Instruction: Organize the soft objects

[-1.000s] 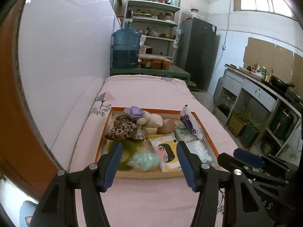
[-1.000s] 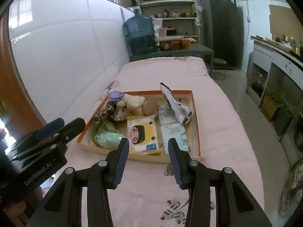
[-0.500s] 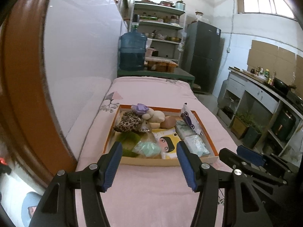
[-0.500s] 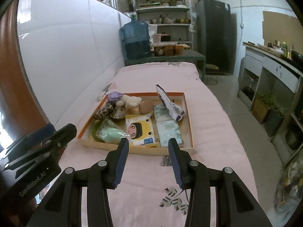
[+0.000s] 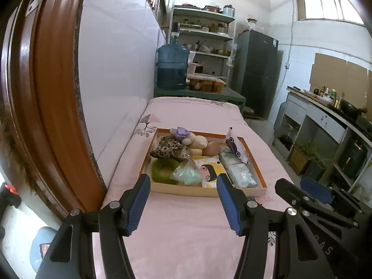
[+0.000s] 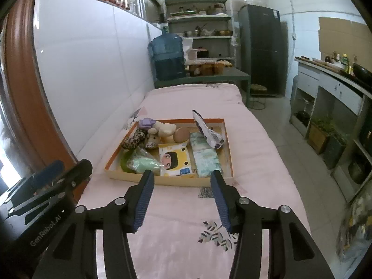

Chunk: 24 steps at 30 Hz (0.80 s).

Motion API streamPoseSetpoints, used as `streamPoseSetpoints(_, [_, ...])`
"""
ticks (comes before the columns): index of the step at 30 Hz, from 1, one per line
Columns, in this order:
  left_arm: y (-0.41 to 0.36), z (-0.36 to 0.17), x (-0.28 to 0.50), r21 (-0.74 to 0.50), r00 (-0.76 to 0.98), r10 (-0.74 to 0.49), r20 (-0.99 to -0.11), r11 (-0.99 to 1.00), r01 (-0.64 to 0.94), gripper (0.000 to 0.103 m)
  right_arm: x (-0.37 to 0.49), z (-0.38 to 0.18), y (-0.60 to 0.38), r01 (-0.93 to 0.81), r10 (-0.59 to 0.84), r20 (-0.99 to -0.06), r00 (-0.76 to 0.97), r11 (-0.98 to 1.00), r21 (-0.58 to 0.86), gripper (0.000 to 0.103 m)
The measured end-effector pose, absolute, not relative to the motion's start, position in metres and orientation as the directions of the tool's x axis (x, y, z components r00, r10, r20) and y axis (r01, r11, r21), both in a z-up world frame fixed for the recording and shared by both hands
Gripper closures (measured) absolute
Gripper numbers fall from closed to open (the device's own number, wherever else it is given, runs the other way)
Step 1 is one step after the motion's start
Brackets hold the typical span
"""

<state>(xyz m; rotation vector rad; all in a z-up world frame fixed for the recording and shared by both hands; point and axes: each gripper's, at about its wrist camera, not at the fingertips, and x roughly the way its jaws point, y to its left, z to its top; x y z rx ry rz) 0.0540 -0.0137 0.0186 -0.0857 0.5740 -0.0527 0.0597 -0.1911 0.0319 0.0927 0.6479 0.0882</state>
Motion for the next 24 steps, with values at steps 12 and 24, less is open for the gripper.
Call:
streamPoseSetpoints(12, [-0.016, 0.02, 0.042, -0.055, 0.834, -0.035, -0.551, 0.998, 0.006, 0.044, 0.044, 0.033, -0.186, 0.002, 0.033, -0.609, 0.793, 0.998, 0.057, 0.039])
streamPoseSetpoints(24, [-0.013, 0.021, 0.034, -0.051, 0.835, -0.021, -0.55, 0.999, -0.008, 0.044, 0.039, 0.034, -0.187, 0.01, 0.026, -0.604, 0.796, 0.998, 0.056, 0.039])
